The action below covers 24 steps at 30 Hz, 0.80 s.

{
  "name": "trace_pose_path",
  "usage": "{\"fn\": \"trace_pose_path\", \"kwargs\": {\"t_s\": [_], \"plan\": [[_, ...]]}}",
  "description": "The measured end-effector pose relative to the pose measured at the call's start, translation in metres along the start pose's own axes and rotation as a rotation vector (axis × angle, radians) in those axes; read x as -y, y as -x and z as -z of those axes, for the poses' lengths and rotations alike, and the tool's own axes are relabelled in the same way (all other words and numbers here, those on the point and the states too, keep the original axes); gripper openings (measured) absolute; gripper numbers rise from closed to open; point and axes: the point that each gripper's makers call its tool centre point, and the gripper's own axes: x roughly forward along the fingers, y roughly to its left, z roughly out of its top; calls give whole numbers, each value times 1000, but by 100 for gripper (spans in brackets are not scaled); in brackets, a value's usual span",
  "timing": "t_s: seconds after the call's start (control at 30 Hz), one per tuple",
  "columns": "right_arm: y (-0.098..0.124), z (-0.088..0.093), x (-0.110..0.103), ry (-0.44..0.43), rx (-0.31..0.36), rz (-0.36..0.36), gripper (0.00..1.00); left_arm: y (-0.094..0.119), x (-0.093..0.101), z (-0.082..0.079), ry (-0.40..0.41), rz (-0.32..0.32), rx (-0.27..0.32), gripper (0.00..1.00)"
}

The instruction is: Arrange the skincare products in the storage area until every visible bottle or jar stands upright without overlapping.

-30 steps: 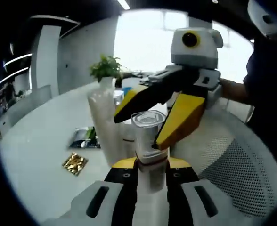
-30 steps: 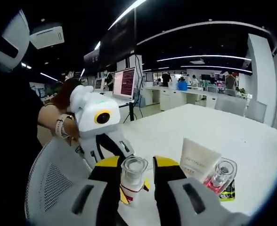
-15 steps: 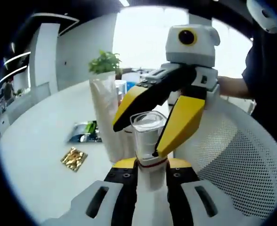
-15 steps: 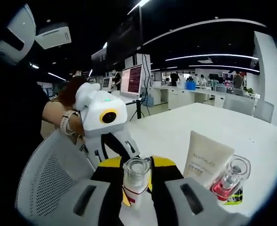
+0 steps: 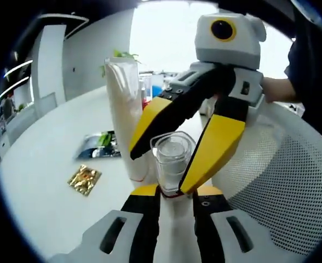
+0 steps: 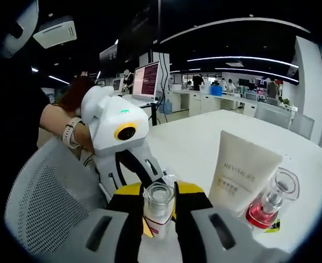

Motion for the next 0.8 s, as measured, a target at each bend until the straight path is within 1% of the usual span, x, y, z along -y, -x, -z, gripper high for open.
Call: {"fn": "trace_pose_path", "kwargs": {"t_s": [0.1,0.27,0.37,0.47,0.5,0.57,0.6,0.7,0.8], "plan": [[-1,3,1,-11,-4,4,20,-2,0,3,6,1,-5,19],[-1,4,2,-3,-1,2,20,-3,-1,3,28,3,9,20],[0,4,0,16,-3,7,21,-3,-2,4,27,4,4,20],[0,4,-2,29,-7,8,21,-3,-3,7,54,2,-12,24],[0,4,-2,36,-8,9,21,-2,-5,10,54,-10,-29,27],[1,4,-2,43,-11,18,21,1,-8,18,-1,-32,-79,27],[2,4,-4,54,-17,14,22,2,-5,20,-9,-29,-92,26],[3,5,-5,62,-20,12,22,5,-5,22,-2,-40,-108,26],[3,5,-5,73,-23,16,22,8,-6,22,15,-54,-112,26]]}}
